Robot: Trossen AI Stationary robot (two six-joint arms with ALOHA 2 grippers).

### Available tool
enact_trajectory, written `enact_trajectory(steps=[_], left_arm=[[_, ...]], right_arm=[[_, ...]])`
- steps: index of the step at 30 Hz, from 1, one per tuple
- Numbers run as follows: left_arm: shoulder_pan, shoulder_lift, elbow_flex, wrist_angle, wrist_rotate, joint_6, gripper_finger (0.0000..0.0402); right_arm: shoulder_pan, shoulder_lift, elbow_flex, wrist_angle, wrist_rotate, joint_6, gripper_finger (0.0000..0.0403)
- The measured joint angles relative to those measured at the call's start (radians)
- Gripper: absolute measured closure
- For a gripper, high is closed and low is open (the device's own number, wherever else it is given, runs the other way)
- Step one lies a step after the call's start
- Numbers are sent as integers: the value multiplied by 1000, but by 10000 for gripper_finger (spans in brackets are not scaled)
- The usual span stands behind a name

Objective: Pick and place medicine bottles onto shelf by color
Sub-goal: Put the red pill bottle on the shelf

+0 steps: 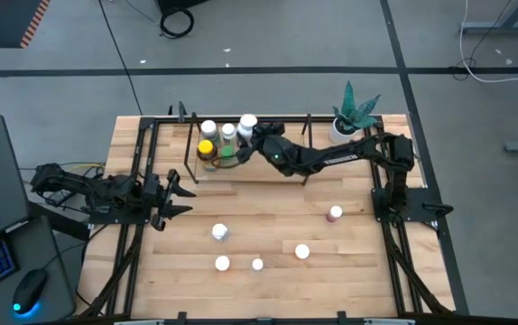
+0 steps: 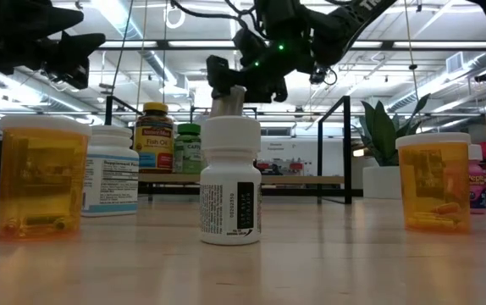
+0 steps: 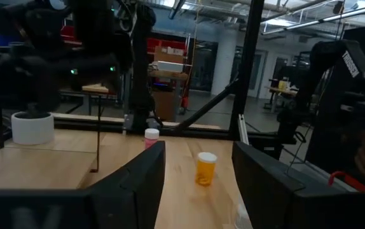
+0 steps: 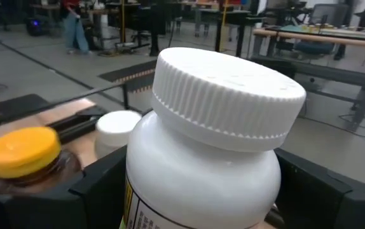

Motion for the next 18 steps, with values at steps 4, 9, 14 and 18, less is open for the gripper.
enact_trajectory(steps=[4, 9, 14, 18], left_arm=[[0, 0, 0, 0, 0, 0, 208], [0, 0, 0, 0, 0, 0, 210], [0, 0, 0, 0, 0, 0, 215], [0, 0, 0, -1, 0, 0, 214]], right_arm=[[-31, -2, 0, -12, 3, 3, 72], [-37, 10, 1, -89, 51, 51, 72], [-16, 32, 2, -92, 100, 56, 72], [-8, 48, 1, -91, 133, 63, 72]])
